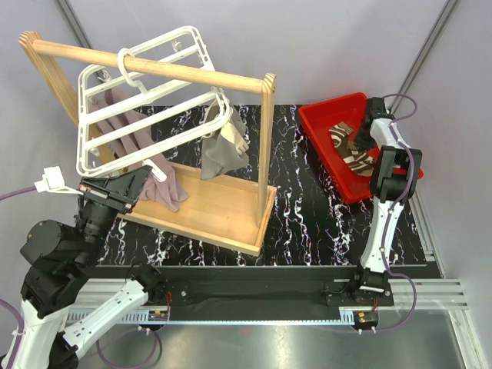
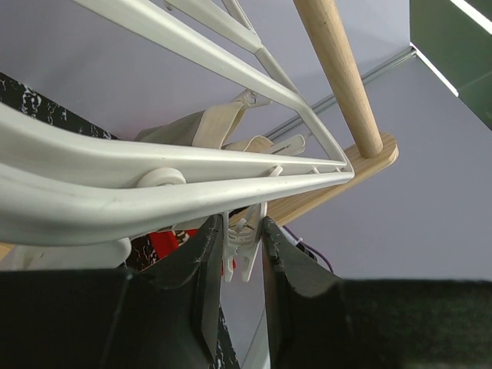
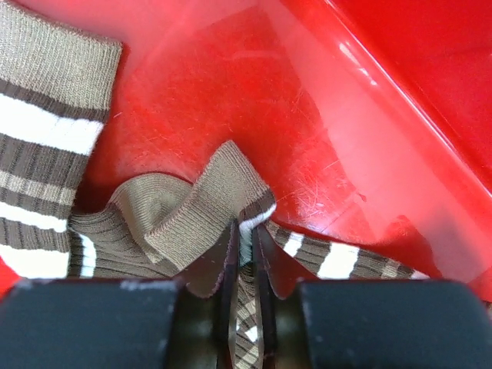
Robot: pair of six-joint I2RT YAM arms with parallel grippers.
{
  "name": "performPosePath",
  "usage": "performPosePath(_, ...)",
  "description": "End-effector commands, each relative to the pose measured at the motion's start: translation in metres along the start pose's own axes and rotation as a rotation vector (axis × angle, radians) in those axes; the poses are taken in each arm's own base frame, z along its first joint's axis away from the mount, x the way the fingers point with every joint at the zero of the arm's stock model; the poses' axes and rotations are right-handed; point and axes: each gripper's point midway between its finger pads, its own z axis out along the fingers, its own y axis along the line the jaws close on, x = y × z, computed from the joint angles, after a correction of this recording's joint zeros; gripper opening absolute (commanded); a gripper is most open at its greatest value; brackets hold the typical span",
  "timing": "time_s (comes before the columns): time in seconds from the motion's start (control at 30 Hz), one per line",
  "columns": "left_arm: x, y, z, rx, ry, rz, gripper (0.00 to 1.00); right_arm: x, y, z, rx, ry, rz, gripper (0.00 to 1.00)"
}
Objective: Clip the socks to the hanger
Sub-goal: Pick up the sock from the bin.
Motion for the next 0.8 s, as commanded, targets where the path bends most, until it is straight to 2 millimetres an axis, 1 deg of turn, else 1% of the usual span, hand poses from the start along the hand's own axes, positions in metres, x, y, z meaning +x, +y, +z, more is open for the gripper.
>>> performPosePath(0.0,0.001,-0.001,0.002,0.007,0.0,-0.004,0.0,0.002,-0.007,-0.001,0.046,0.013,-0.031,0.15)
performPosePath(0.03,0.002,0.0,0.003,0.005,0.003,-0.003,0.0,-0.002,-0.007,-0.006,0.047,-0.003,-0.028,0.15)
performPosePath(0.07,0.002,0.0,0.003,0.005,0.003,-0.004,0.0,-0.015,-0.008,-0.02,0.045,-0.041,-0.014,0.15)
performPosePath(0.13,0.003,-0.002,0.003,0.014,0.008,-0.009,0.0,-0.027,-0.01,-0.036,0.05,-0.079,-0.002,0.15)
performPosePath(0.17,0.003,-0.002,0.003,0.013,0.009,-0.008,0.0,-0.038,-0.011,-0.053,0.044,-0.114,0.009,0.15)
performPosePath(0.23,0.003,-0.003,0.002,0.016,0.009,-0.011,0.0,-0.045,-0.013,-0.071,0.046,-0.134,0.018,0.14)
performPosePath(0.27,0.002,-0.003,0.001,0.018,0.006,-0.012,0.0,-0.055,-0.015,-0.091,0.043,-0.166,0.039,0.12)
performPosePath(0.33,0.002,-0.003,0.001,0.018,0.004,-0.014,0.0,-0.053,-0.017,-0.108,0.04,-0.173,0.052,0.11)
performPosePath(0.37,0.002,-0.002,0.0,0.017,0.005,-0.015,0.0,-0.061,-0.018,-0.132,0.023,-0.21,0.07,0.1)
performPosePath(0.4,0.002,-0.002,0.0,0.019,0.005,-0.015,0.0,-0.053,-0.021,-0.135,0.022,-0.198,0.074,0.01)
performPosePath(0.43,0.003,-0.002,0.0,0.017,0.006,-0.017,0.0,-0.054,-0.02,-0.146,0.004,-0.21,0.08,0.0)
performPosePath(0.47,0.002,-0.001,0.0,0.015,0.004,-0.019,0.0,-0.05,-0.021,-0.165,-0.011,-0.217,0.089,0.0)
performPosePath(0.53,0.003,-0.001,0.0,0.015,0.006,-0.022,0.0,-0.042,-0.016,-0.188,-0.054,-0.225,0.093,0.0)
performPosePath(0.57,0.003,-0.001,0.0,0.018,0.004,-0.023,0.0,-0.044,-0.01,-0.22,-0.114,-0.268,0.102,0.0)
performPosePath(0.6,0.004,0.0,0.0,0.016,0.007,-0.022,0.0,-0.025,0.0,-0.226,-0.137,-0.249,0.079,0.0)
performPosePath(0.63,0.003,-0.002,0.001,0.018,0.007,-0.024,0.0,-0.017,0.003,-0.24,-0.159,-0.263,0.082,0.0)
performPosePath(0.67,0.003,-0.002,0.001,0.022,0.007,-0.025,0.0,-0.014,0.007,-0.28,-0.222,-0.327,0.084,0.0)
performPosePath(0.7,0.003,-0.003,0.001,0.025,0.007,-0.027,0.0,0.007,0.007,-0.283,-0.234,-0.305,0.076,0.0)
performPosePath(0.73,0.004,-0.002,0.001,0.024,0.008,-0.028,0.0,0.019,0.017,-0.298,-0.282,-0.314,0.062,0.0)
performPosePath(0.77,0.004,-0.003,0.001,0.028,0.006,-0.032,0.0,0.024,0.013,-0.333,-0.344,-0.374,0.086,0.0)
